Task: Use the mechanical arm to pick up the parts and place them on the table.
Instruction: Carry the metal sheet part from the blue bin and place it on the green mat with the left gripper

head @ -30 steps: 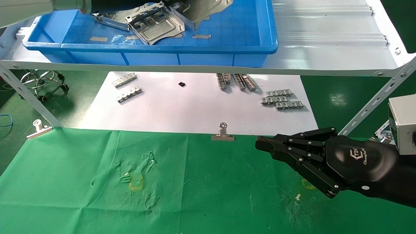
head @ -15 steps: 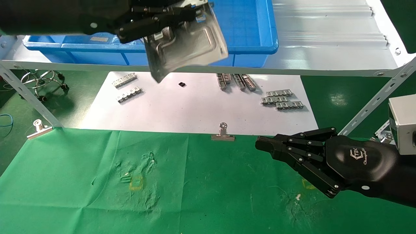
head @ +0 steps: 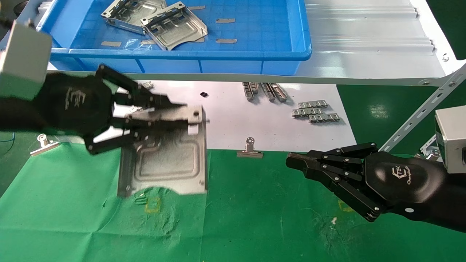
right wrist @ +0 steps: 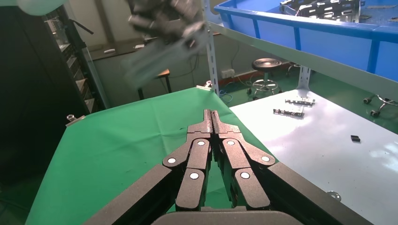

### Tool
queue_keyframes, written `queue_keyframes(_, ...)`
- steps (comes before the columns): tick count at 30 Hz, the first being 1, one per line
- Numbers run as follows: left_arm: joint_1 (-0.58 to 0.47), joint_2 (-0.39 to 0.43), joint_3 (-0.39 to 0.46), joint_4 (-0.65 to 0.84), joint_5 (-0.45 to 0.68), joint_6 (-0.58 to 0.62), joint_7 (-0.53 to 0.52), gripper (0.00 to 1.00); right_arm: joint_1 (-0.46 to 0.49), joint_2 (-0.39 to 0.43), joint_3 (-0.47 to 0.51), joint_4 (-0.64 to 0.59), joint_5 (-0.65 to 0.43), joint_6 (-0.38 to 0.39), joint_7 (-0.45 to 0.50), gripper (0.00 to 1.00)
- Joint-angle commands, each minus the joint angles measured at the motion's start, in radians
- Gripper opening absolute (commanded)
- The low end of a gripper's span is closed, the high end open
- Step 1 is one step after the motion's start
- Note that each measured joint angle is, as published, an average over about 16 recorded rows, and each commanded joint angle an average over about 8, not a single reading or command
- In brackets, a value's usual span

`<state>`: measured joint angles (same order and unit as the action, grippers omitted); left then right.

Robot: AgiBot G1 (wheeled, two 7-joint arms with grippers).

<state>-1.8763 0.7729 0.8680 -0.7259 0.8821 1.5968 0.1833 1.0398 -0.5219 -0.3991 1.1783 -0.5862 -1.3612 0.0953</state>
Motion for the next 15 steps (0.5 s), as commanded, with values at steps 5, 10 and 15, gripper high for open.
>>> queue_keyframes(5, 0.067, -0.089, 0.110, -0.102, -0.002, -0.022, 0.023, 0.00, 0.000, 0.000, 0.000, 0.000, 0.000, 0.000, 0.000, 0.00)
queue_keyframes(10, 0.116, -0.099, 0.162, -0.096, 0.080, -0.085, 0.073, 0.00, 0.000, 0.000, 0.000, 0.000, 0.000, 0.000, 0.000, 0.00)
queue_keyframes(15, 0.180, -0.083, 0.190, -0.089, 0.147, -0.184, 0.128, 0.00, 0.000, 0.000, 0.000, 0.000, 0.000, 0.000, 0.000, 0.00)
